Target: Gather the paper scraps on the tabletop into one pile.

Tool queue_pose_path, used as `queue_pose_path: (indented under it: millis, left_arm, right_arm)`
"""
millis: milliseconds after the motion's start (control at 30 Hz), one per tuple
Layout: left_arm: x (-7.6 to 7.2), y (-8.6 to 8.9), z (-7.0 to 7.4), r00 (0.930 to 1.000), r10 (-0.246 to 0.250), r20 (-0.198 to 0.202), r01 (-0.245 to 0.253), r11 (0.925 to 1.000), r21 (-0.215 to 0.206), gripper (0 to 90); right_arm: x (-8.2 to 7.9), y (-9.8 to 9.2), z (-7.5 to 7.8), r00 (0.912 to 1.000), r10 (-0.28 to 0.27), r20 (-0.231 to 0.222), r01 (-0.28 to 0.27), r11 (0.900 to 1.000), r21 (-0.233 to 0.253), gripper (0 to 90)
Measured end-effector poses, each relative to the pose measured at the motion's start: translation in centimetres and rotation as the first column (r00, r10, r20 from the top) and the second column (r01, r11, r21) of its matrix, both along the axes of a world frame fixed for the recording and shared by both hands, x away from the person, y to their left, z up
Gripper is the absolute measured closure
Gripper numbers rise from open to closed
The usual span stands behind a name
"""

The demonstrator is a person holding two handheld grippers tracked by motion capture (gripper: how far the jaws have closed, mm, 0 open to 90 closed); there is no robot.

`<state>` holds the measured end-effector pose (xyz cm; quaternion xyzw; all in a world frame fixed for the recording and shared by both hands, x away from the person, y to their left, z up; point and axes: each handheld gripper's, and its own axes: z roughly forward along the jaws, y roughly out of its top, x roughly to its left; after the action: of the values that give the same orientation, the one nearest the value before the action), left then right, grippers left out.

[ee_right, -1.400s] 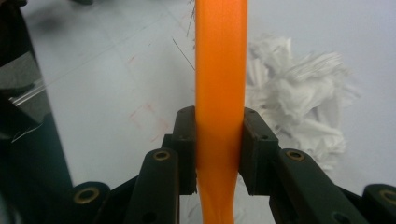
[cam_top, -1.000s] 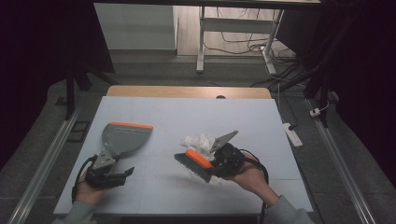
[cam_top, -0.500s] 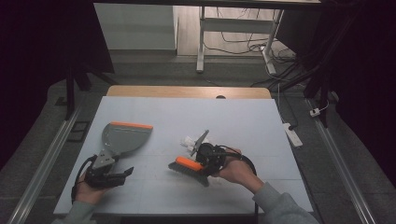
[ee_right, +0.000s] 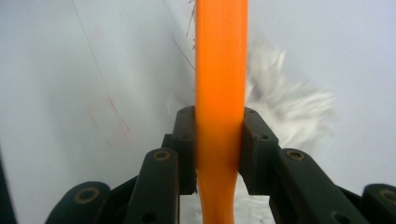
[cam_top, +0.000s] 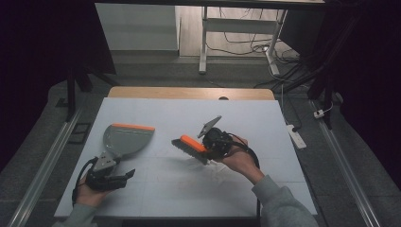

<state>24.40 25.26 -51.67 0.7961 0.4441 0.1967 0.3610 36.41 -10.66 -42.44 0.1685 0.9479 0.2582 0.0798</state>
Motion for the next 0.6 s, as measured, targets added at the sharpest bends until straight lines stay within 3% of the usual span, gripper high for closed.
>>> queue_pose_path:
  millis: [133, 267, 367, 467, 500, 533, 567, 600]
  left_arm:
    - [-0.1, 0.0, 0.1, 1.0, -0.001, 0.004, 0.001, 1.0, 0.003, 28.7]
    - [0.0, -0.1, 0.1, 1.0, -0.004, 0.002, 0.004, 1.0, 0.004, 28.7]
    - [-0.1, -0.1, 0.1, 1.0, -0.004, 0.003, 0.004, 1.0, 0.003, 28.7]
    - [-0.1, -0.1, 0.1, 1.0, 0.0, 0.005, 0.0, 1.0, 0.002, 28.7]
    - [-0.1, -0.1, 0.0, 1.0, 0.0, 0.004, 0.0, 1.0, 0.001, 28.7]
    - [-0.1, -0.1, 0.0, 1.0, -0.001, 0.003, 0.001, 1.0, 0.002, 28.7]
    - [-0.1, -0.1, 0.0, 1.0, -0.002, 0.003, 0.001, 1.0, 0.002, 28.7]
    - [0.0, -0.1, 0.0, 1.0, -0.001, 0.002, 0.001, 1.0, 0.002, 28.7]
  right_arm:
    - [-1.4, -1.9, 2.4, 0.9986, -0.023, 0.048, 0.02, 0.997, 0.075, 70.3]
    - [-2.4, -4.8, 3.3, 0.9965, -0.058, 0.059, 0.054, 0.996, 0.071, 70.3]
    - [-2.7, -7.0, 2.7, 0.9918, -0.125, 0.028, 0.124, 0.991, 0.042, 70.3]
    - [-2.9, -9.1, 1.7, 0.9705, -0.241, -0.006, 0.241, 0.97, 0.015, 70.3]
    - [-3.0, -9.7, 1.2, 0.9622, -0.271, -0.027, 0.271, 0.962, 0.014, 70.4]
    - [-3.1, -10.3, 0.8, 0.9593, -0.278, -0.049, 0.279, 0.96, 0.008, 70.3]
    - [-3.4, -10.8, 0.4, 0.9635, -0.261, -0.06, 0.262, 0.965, 0.007, 70.3]
    - [-3.8, -11.2, 0.1, 0.9746, -0.213, -0.069, 0.214, 0.977, 0.011, 70.3]
